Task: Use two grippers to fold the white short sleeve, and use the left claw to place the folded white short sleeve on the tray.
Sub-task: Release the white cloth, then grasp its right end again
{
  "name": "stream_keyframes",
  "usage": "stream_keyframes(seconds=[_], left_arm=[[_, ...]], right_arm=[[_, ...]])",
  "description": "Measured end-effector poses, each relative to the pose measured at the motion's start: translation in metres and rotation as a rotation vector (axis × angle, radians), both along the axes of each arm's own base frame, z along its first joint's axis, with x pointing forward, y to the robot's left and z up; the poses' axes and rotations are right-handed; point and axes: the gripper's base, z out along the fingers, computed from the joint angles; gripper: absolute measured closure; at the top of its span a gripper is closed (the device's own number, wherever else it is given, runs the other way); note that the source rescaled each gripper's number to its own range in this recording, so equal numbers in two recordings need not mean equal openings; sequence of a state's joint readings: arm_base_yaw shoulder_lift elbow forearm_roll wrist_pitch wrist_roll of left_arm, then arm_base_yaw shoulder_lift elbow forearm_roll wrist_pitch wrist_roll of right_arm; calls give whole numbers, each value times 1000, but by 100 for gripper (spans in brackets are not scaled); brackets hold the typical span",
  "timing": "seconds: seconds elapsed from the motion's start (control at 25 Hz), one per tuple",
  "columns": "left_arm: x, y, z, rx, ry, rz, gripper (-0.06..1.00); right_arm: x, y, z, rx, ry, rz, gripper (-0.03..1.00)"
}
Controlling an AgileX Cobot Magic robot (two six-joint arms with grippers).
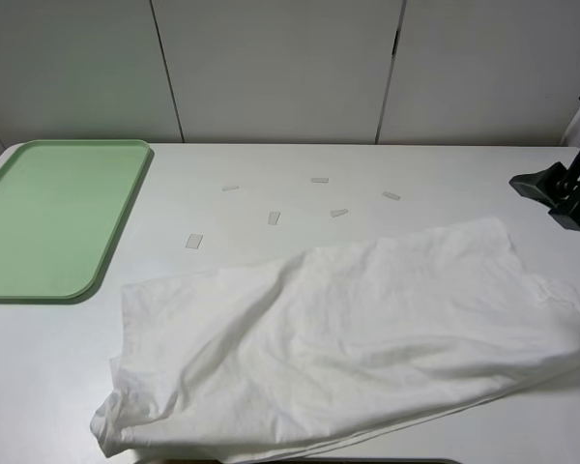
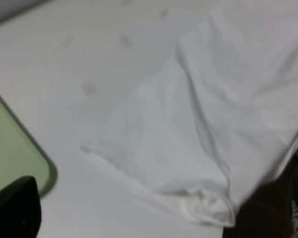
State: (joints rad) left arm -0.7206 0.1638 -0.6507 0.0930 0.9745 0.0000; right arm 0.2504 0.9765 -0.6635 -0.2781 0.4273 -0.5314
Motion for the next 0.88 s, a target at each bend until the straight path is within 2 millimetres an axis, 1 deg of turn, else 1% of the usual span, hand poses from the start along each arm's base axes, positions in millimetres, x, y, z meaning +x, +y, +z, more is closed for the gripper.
stream_keyframes(seconds=[0.04,0.08,0.2,0.28,0.4,0.56,0.72,0.88], left_arm=[[0,0,-7,14,17,1,-5],[-1,0,-20,26,40,-2,-5],[-6,1,-35,3,55,-20,-5],[-8,2,-42,-1,70,-27,-5],[-11,4,-43,-10,70,-31,-5],[-12,4,-51,5,106,-31,-5],[-12,4,-51,9,104,-34,-5],[-12,4,-51,9,104,-31,-5]], right_arm=[[0,1,0,36,9,-10,-3],[-1,2,-1,68,16,-21,-3],[-2,5,-1,170,45,-53,-3],[-3,7,-2,218,61,-67,-3],[-3,9,-2,265,75,-78,-3],[-4,13,-2,359,102,-101,-3],[-5,17,-2,463,130,-125,-3],[-6,19,-2,512,149,-137,-3]])
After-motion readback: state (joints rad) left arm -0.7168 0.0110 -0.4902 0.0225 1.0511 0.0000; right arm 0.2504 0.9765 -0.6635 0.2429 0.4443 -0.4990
